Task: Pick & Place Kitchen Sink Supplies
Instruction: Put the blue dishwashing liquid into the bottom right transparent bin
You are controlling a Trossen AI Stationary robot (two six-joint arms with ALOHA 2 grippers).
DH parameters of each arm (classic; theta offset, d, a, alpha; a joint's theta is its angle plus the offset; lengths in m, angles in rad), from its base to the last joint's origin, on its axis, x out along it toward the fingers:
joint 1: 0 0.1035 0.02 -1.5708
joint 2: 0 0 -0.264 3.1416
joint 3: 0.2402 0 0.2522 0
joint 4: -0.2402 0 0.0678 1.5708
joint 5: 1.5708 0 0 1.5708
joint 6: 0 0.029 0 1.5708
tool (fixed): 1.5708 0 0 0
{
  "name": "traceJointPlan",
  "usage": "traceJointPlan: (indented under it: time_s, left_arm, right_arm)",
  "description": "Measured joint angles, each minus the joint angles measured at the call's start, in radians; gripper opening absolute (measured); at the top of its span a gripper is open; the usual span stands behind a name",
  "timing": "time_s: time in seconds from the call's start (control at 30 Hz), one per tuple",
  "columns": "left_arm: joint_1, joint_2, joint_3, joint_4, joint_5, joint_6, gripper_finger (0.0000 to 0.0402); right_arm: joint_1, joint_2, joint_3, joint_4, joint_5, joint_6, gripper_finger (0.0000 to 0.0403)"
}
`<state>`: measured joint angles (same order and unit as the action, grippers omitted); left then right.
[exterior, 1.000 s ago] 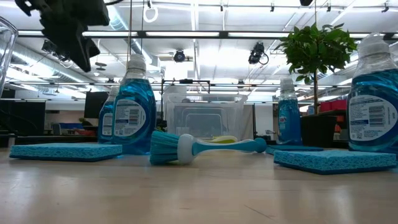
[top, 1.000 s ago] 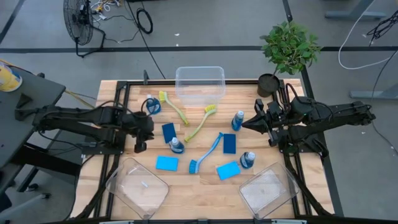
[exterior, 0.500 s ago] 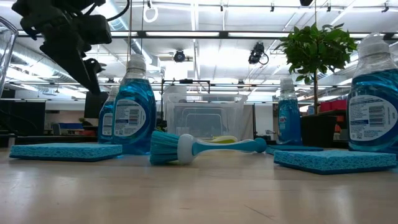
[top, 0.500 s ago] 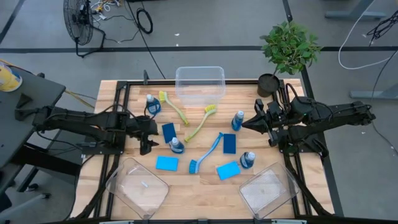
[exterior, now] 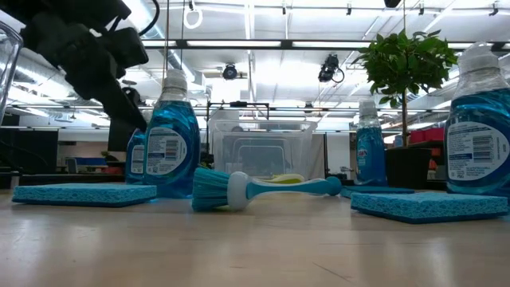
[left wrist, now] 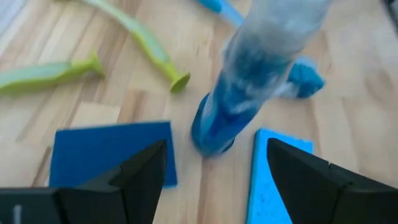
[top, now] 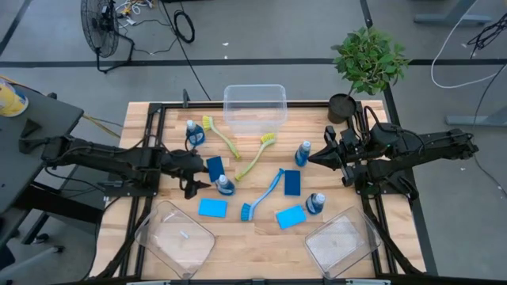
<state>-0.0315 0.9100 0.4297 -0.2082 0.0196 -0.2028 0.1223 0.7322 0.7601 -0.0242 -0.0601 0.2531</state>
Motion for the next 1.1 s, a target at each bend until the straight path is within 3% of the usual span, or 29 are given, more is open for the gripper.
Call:
traceJointPlan:
  time_s: [0.53,0.9,1.1]
  left_arm:
    - [0.000,0.002,0.000,0.052,0.032,0.119,0.0282]
    - [0.000,0.127,0.000,0.119,0.032,0.111,0.0282]
    - [0.000,0.211,0.000,0.215,0.082,0.125,0.0282]
  right_arm:
    - [0.000,0.000,0.000,0.000,0.000,0.000,0.0009]
    - [0.000,0.000,0.000,0.000,0.000,0.004,0.0009]
    - [0.000,0.000,0.000,0.000,0.000,0.004,0.0009]
